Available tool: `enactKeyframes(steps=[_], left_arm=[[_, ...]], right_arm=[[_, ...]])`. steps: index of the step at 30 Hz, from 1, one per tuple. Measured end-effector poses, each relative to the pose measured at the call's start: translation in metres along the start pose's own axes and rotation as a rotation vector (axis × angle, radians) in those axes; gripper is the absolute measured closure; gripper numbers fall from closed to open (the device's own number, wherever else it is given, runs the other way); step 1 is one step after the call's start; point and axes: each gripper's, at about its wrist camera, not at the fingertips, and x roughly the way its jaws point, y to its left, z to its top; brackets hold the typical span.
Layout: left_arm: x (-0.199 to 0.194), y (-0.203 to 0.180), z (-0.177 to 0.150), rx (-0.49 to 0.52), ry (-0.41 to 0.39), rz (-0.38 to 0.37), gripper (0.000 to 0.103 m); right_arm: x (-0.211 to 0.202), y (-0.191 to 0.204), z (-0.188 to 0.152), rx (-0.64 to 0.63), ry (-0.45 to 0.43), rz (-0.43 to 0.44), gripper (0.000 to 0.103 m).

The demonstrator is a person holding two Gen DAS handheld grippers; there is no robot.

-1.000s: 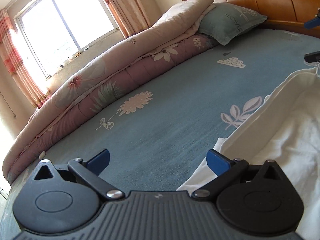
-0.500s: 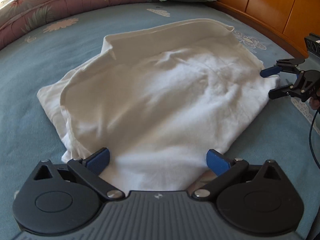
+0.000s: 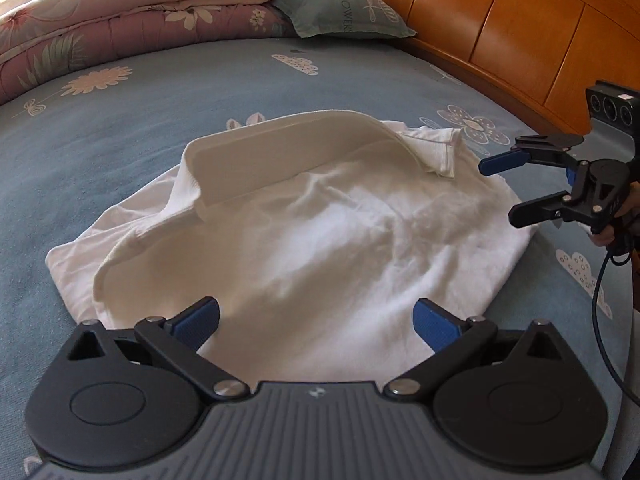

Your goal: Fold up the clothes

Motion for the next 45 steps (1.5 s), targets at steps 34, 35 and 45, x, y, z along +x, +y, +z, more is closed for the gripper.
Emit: enactKeyframes(steps=[34, 35, 45], left_arm=[[0.018, 0.029, 0.023, -0.057, -0.11, 0.1, 0.001], [0.018, 0.03, 0.022, -0.064, -0.113, 0.098, 0.001], [0.015, 0.033, -0.004, -0.023, -0.056, 0.193, 0.001]], right_arm=[[0.024, -0.053, 0.053, 0.117, -0.158, -0.073, 0.0], [0.027, -0.046, 0.051, 0.073, -0.146, -0.081, 0.0], [0.018, -0.022, -0.028, -0.021, -0.031, -0.225, 0.0]])
